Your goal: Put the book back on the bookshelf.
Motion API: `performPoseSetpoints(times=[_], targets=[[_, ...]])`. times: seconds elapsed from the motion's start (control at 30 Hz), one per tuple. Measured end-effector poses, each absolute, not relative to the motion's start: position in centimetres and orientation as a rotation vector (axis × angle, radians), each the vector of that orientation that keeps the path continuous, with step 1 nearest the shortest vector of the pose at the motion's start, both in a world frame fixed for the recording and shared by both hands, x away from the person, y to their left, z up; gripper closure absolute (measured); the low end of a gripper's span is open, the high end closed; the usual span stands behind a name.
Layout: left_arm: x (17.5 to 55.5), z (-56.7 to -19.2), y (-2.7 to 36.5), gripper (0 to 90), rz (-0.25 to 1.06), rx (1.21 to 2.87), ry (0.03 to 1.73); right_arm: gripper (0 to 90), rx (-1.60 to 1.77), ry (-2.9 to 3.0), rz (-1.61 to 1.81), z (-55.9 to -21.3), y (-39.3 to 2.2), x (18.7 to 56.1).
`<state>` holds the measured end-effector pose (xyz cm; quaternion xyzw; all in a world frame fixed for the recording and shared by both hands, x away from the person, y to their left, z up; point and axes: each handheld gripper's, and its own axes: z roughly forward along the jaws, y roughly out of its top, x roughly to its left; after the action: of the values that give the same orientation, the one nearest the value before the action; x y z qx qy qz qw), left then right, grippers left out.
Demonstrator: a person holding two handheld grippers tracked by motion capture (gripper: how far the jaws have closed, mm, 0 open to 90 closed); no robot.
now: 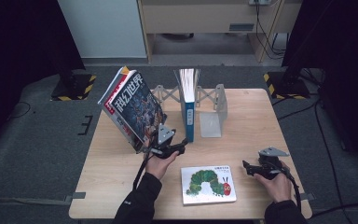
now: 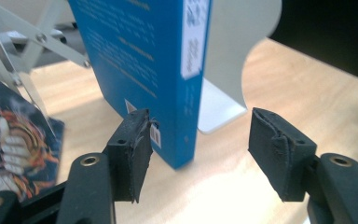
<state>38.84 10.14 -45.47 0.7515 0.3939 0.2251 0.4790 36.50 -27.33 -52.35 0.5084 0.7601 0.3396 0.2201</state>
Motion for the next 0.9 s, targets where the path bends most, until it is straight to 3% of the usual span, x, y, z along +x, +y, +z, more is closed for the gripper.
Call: performPoseSetpoints(times=[0.43,0.9], targets=[[35.0,-48.8,12.3,34.8,0.456,1.983,0.941,23.8,1.38,2.139,1.005,-51.8,-26.1,35.5],[32.9,-51.1,11.3,28.7,0.347,2.053,0.926,24.2,1.347,2.168,1.108,-51.5,-24.8,34.2]])
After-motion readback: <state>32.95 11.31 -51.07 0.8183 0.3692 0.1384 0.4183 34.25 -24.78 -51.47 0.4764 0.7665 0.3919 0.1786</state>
